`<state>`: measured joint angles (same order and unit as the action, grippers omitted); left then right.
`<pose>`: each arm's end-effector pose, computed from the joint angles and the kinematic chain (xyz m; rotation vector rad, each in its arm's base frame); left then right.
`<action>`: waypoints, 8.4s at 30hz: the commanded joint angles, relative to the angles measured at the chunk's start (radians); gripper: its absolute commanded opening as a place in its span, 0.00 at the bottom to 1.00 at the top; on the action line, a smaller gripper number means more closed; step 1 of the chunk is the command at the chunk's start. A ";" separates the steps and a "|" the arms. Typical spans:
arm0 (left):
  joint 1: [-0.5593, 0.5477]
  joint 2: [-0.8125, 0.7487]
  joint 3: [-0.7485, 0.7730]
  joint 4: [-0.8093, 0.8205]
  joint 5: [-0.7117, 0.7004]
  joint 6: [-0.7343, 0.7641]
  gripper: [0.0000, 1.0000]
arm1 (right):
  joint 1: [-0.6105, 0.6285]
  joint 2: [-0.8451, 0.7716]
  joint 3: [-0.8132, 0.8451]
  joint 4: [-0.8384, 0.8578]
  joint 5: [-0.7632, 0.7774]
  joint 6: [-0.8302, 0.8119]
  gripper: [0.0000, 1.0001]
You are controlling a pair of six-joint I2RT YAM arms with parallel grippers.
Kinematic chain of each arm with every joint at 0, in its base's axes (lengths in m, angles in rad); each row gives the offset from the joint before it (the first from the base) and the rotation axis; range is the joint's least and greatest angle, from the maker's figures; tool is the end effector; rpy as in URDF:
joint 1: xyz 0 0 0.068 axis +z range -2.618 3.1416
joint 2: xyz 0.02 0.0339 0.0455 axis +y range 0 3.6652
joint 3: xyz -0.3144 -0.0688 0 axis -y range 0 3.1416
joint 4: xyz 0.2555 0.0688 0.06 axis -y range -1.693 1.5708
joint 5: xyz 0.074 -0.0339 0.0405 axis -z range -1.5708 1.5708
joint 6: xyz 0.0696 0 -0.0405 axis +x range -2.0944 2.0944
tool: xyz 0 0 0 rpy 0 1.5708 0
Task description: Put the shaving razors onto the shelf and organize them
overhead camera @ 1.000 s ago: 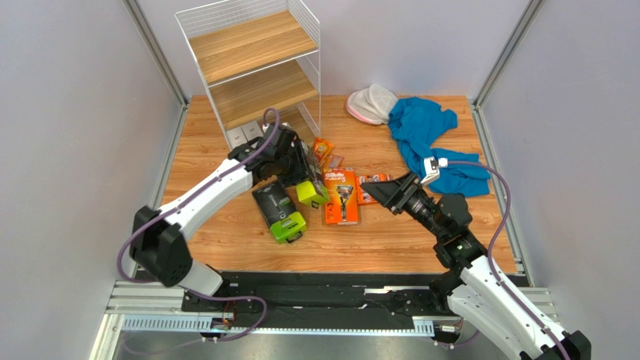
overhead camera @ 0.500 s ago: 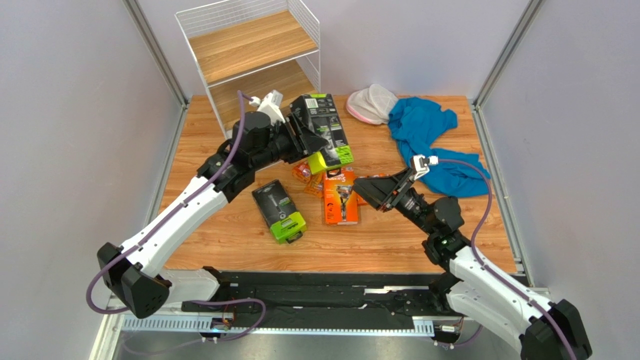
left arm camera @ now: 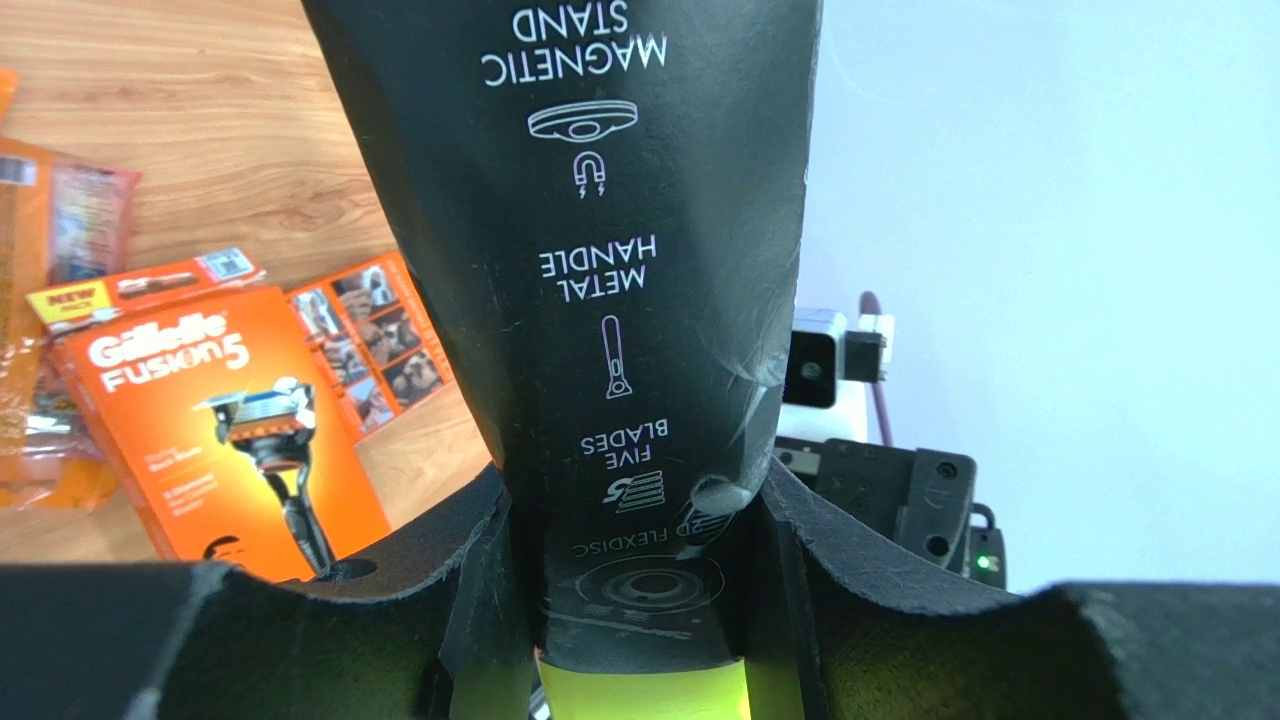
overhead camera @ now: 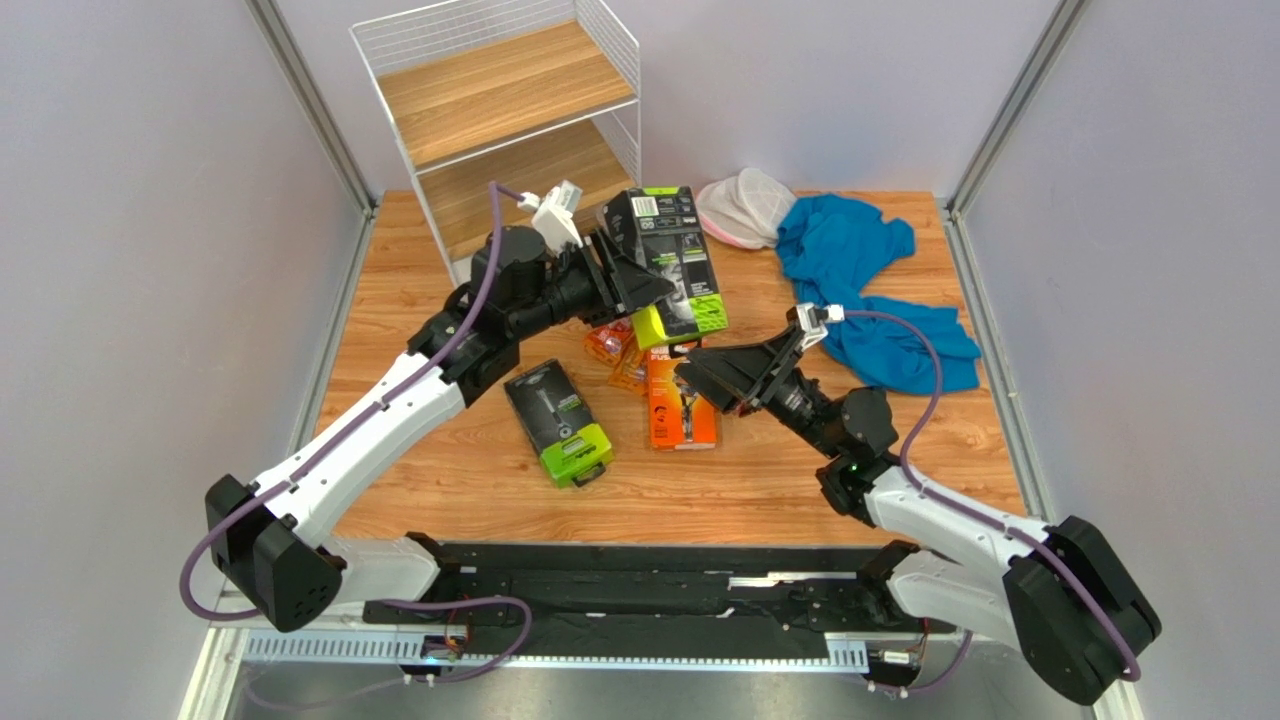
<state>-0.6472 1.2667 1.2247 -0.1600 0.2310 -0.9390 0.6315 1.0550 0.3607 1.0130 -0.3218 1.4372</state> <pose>0.2477 -0.2072 0.4343 -0.1018 1.9743 -1.3045 0.1748 0.1551 0.3135 0.2809 1.5262 1.9255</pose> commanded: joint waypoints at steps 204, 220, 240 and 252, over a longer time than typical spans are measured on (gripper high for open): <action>-0.075 0.102 0.216 0.330 0.087 0.002 0.00 | -0.273 0.166 0.262 0.265 -0.174 0.120 0.67; -0.055 0.000 0.114 0.165 -0.057 0.127 0.84 | -0.273 0.028 0.224 0.049 -0.192 0.051 0.15; -0.022 -0.626 -0.299 -0.702 -0.423 0.157 0.99 | -0.237 -0.086 0.475 -0.689 -0.226 -0.296 0.07; -0.023 -0.711 -0.450 -0.734 -0.300 0.105 0.97 | -0.130 0.204 0.909 -0.768 -0.247 -0.357 0.04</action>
<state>-0.6724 0.5549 0.8070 -0.8932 -0.1184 -0.8097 0.4931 1.1999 1.0985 0.1650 -0.5575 1.1049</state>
